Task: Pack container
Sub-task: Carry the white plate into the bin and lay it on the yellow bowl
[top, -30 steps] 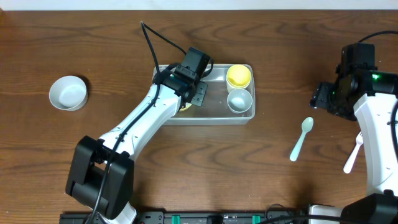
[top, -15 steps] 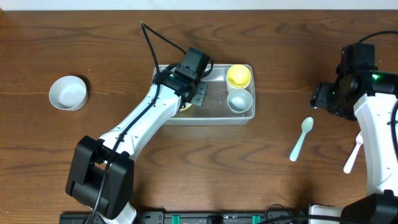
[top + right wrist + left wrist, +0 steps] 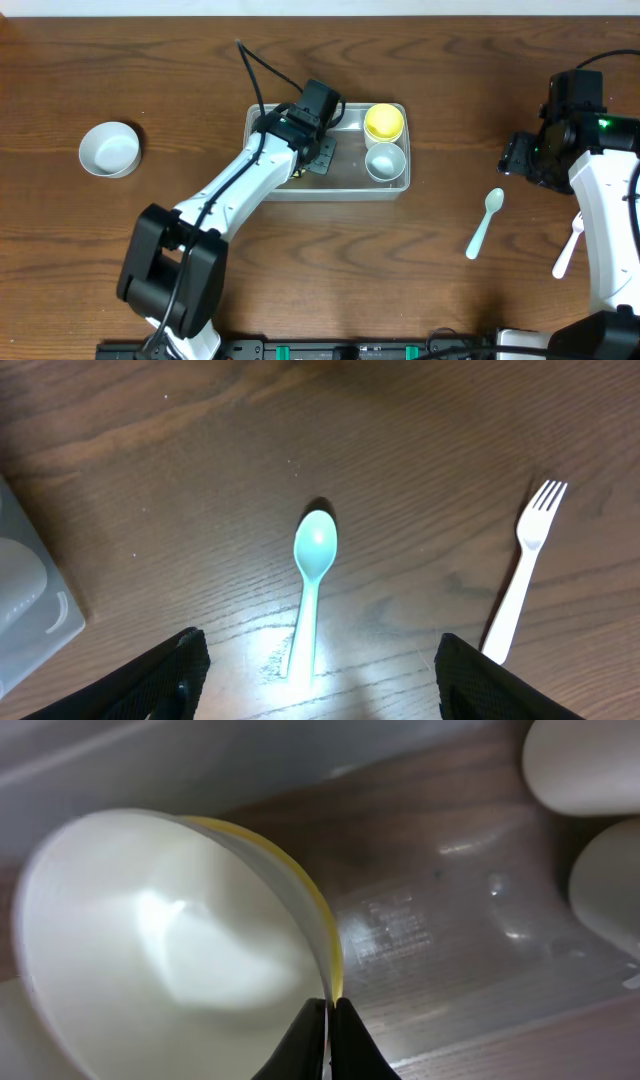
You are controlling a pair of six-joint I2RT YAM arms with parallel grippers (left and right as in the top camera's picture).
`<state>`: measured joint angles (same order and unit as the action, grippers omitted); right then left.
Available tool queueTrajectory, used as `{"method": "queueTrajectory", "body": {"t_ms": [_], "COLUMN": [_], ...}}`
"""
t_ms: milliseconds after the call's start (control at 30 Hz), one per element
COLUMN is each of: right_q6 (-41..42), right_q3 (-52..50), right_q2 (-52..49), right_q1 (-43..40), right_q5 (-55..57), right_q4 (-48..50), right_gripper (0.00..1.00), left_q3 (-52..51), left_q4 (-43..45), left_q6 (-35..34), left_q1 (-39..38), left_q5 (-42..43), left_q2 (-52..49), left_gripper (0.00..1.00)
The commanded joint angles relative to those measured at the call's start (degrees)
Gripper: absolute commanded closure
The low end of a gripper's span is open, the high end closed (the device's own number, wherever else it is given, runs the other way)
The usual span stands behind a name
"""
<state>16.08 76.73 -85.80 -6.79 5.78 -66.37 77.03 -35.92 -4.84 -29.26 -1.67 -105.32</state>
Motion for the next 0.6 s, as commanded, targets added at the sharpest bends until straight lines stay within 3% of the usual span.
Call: {"method": "queueTrajectory", "body": {"t_ms": [0, 300, 567], "right_q6": [0.2, 0.2, 0.2], "right_q3": [0.3, 0.3, 0.3], "right_q2": [1.2, 1.2, 1.2], "right_q1": [-0.3, -0.3, -0.3], "right_q5": [-0.2, -0.2, -0.2], "right_q4": [-0.1, -0.1, -0.1], "right_gripper": [0.26, 0.26, 0.25], "left_q3": [0.0, 0.6, 2.2], "left_q4": [-0.7, -0.9, -1.1], "left_q6": [-0.3, -0.1, -0.1], "left_q1": [0.2, 0.2, 0.5], "left_q5": [0.2, -0.7, -8.3], "left_q2": [-1.8, -0.3, 10.8], "left_gripper": [0.94, 0.94, 0.94]}}
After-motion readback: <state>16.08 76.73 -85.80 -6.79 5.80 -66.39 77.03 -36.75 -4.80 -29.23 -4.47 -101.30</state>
